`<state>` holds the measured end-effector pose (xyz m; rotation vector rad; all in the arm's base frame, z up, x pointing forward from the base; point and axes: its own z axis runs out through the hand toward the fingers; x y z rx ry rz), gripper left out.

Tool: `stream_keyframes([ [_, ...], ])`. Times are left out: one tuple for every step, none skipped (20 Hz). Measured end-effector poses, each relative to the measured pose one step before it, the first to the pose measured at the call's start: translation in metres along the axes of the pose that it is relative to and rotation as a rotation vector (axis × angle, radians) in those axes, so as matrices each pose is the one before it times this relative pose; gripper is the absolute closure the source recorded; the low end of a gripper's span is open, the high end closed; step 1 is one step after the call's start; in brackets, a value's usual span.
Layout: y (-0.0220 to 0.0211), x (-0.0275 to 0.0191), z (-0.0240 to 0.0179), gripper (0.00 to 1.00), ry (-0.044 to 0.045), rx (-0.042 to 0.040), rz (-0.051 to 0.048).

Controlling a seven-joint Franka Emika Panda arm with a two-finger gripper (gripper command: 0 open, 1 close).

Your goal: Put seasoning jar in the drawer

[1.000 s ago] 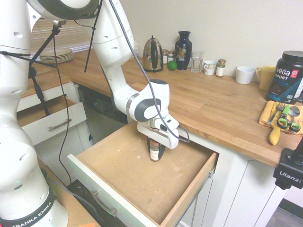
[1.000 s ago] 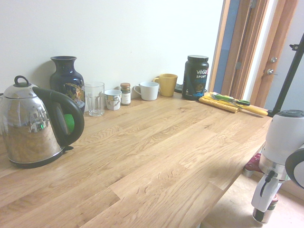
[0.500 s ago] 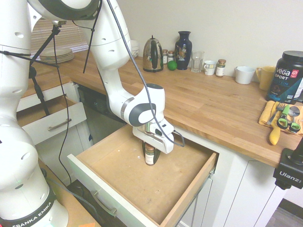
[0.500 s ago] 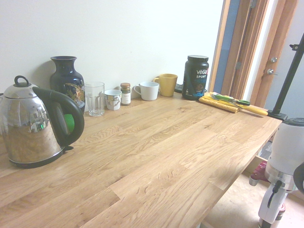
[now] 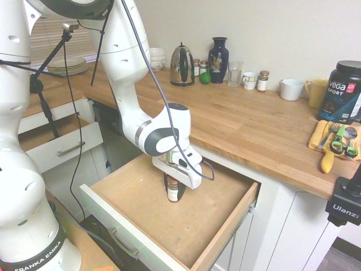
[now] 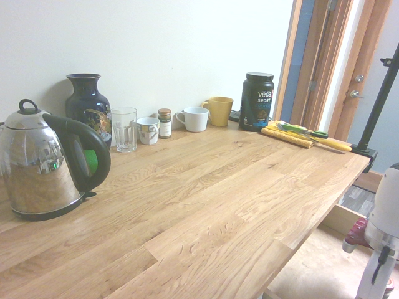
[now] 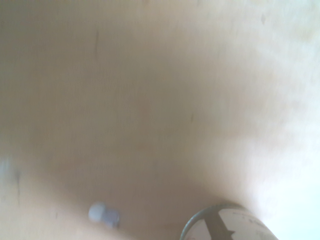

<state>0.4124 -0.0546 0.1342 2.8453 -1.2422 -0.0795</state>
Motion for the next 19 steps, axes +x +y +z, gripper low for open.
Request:
stream_keyframes([
  [0.00124, -0.00216, 0.00033, 0.00, -0.00113, -0.00086, -0.00107],
  [0.00068, -0.00194, 0.00026, 0.00, 0.00052, 0.00030, -0.00170],
  [0.00029, -0.00128, -0.00026, 0.00, 0.00124, 0.00111, -0.00124],
  [0.00042, -0.00141, -0.00074, 0.00, 0.00226, 0.00214, -0.00124],
  [0.00025, -0.00182, -0.00090, 0.00, 0.00105, 0.00132, -0.00218],
  [0.00059, -0.00195, -0.00175, 0.00, 0.00123, 0.00192, -0.00165],
  [0.00084, -0.00175, -0.00314, 0.00, 0.00277, 0.00365, -0.00075],
  [0.00081, -0.00144, -0.00507, 0.00, 0.00527, 0.00608, -0.00024],
  [0.00127, -0.00139, -0.00530, 0.00, 0.00487, 0.00614, 0.00071],
  [0.00155, -0.00092, -0.00617, 0.00, 0.00583, 0.00765, 0.00174],
  [0.00227, -0.00136, -0.00660, 0.00, 0.00528, 0.00743, 0.00126],
  [0.00217, -0.00122, -0.00632, 0.00, 0.00387, 0.00583, 0.00008],
  [0.00257, -0.00154, -0.00604, 0.00, 0.00137, 0.00371, -0.00034],
  [0.00115, -0.00039, -0.00634, 0.00, 0.00087, 0.00306, -0.00065],
  [-0.00109, 0.00153, -0.00751, 0.00, 0.00057, 0.00336, -0.00059],
  [-0.00119, 0.00196, -0.00793, 0.00, 0.00066, 0.00280, -0.00071],
  [-0.00078, 0.00200, -0.00739, 0.00, 0.00196, -0.00004, -0.00257],
  [0.00154, 0.00013, -0.00649, 0.00, 0.00050, -0.00243, 0.00125],
  [0.00249, -0.00008, -0.00635, 0.00, -0.00154, -0.00109, 0.00650],
])
